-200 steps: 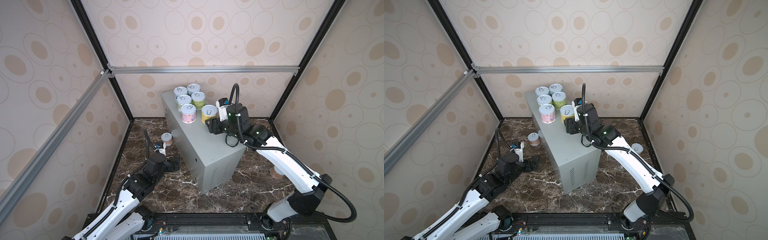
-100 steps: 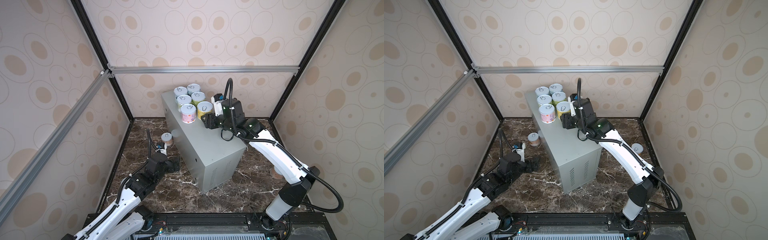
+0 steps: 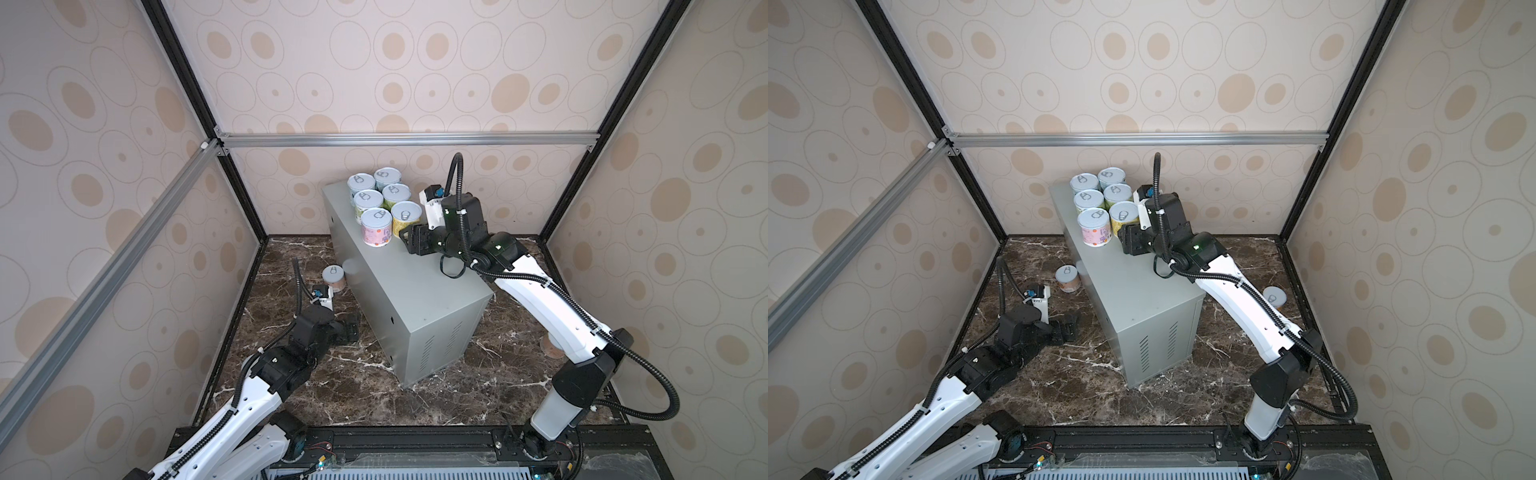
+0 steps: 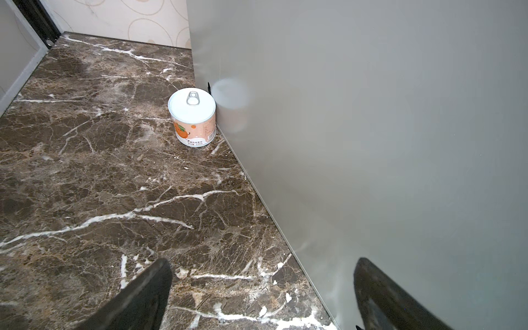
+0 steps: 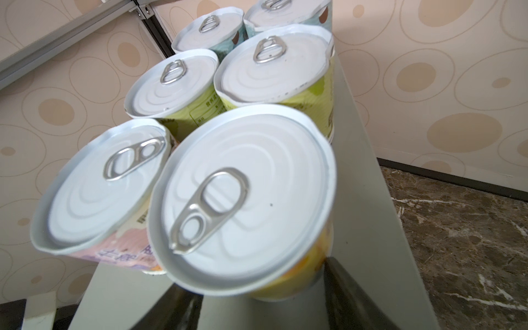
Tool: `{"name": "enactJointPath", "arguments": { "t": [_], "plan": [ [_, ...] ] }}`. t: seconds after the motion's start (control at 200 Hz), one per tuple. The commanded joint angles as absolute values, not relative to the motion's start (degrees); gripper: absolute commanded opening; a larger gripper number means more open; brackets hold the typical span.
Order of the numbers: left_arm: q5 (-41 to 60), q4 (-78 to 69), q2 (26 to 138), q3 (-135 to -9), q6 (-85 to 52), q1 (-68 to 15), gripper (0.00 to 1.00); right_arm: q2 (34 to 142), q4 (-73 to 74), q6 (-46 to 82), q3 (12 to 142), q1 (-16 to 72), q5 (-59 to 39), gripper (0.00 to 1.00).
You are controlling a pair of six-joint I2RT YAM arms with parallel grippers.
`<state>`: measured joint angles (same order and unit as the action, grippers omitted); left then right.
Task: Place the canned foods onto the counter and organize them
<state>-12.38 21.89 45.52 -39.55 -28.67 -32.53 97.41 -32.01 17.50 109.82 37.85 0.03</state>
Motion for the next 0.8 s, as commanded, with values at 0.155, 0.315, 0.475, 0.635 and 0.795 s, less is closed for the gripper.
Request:
{"name": "enactJointPath", "arguments": {
  "t": [0.155, 0.315, 0.475, 0.635, 0.795],
  "plan": [
    [-17.7, 26.2, 44.6, -42.9, -29.4, -32.2, 0.99, 94.4, -33.0, 16.7, 109.5, 37.6, -1.2, 0.76],
    [-21.4, 30.8, 44.1, -47.0, -30.0, -32.1, 0.99, 90.6, -33.2, 16.4, 107.5, 37.5, -1.5, 0.79],
    [-22.0, 33.7, 41.8, -49.7, -29.4, -32.1, 0.99, 84.6, -33.0, 15.9, 102.6, 37.6, -0.9, 0.82],
    [-21.4, 36.1, 40.4, -51.8, -32.2, -32.0, 0.99, 77.5, -33.5, 15.6, 96.0, 37.4, 1.1, 0.85],
    [-23.2, 41.2, 42.1, -54.2, -34.2, -31.9, 0.99, 69.8, -35.6, 16.2, 89.3, 36.8, 4.9, 0.87]
  ]
}}
